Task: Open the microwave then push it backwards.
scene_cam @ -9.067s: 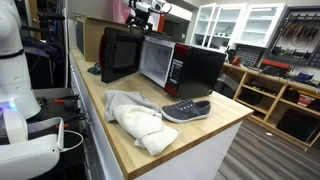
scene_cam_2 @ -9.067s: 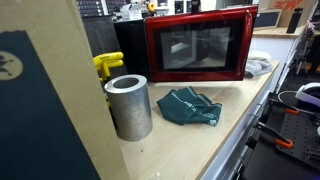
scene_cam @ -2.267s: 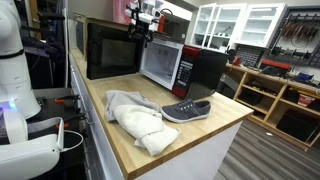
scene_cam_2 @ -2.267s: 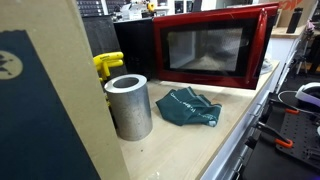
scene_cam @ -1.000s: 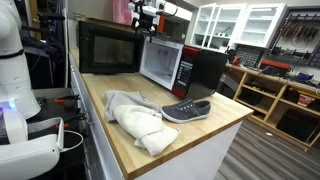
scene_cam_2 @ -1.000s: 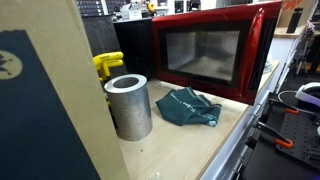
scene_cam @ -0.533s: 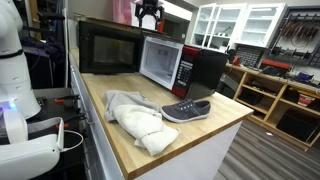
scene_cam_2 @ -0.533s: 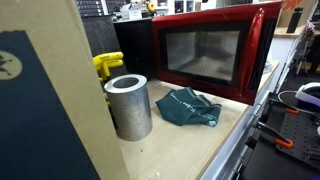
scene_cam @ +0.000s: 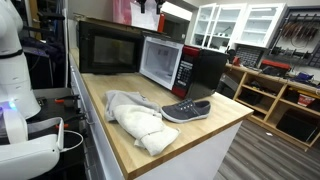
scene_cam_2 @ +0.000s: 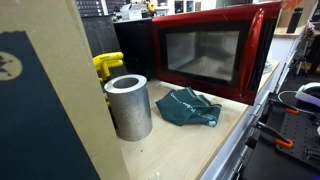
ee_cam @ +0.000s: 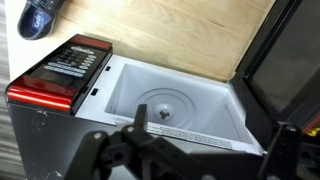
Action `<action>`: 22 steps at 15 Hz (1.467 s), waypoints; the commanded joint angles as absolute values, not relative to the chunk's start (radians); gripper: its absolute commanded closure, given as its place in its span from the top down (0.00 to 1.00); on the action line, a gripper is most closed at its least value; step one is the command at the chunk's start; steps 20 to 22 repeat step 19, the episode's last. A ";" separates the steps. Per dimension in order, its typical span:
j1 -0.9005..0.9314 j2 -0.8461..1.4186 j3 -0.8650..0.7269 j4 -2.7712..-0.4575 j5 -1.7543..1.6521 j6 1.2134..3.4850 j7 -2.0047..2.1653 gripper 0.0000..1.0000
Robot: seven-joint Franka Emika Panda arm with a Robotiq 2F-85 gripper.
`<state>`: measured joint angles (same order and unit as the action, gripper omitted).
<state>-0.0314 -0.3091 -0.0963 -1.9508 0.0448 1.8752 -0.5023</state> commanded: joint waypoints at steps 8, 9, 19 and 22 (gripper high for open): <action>-0.006 -0.402 -0.090 -1.982 0.026 1.975 -0.455 1.00; -0.003 -0.402 -0.087 -1.978 0.025 1.979 -0.451 1.00; 0.015 -0.398 -0.097 -1.953 0.038 1.955 -0.458 1.00; 0.015 -0.398 -0.097 -1.953 0.038 1.955 -0.458 1.00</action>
